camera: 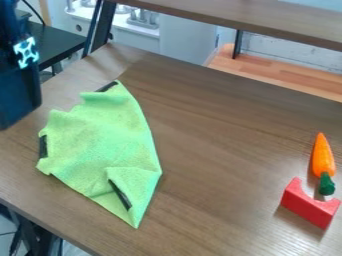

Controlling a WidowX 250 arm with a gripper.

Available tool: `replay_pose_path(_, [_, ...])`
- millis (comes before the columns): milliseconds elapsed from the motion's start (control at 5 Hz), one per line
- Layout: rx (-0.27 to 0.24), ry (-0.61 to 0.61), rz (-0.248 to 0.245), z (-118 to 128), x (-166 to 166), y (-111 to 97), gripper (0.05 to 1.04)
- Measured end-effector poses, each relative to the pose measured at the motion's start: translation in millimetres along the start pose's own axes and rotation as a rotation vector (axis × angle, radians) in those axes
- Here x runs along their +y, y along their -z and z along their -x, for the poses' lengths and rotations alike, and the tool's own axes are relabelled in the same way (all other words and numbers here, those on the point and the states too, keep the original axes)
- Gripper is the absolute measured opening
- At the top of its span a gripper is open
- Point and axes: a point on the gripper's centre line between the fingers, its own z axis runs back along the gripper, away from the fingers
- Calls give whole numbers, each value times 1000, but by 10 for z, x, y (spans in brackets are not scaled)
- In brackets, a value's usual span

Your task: Unfold the cloth from left to right

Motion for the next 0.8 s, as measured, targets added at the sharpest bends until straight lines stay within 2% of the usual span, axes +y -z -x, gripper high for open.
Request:
replay_pose_path(200, [0,7,5,-5,5,22,1001])
replay_pose_path(400, [3,-121,60,-378,450,308,1001])
replay_pose_path(600, [-53,-169,81,-606,785,531,1001])
replay_pose_path(800, [-129,-258,115,-769,1221,837,1001])
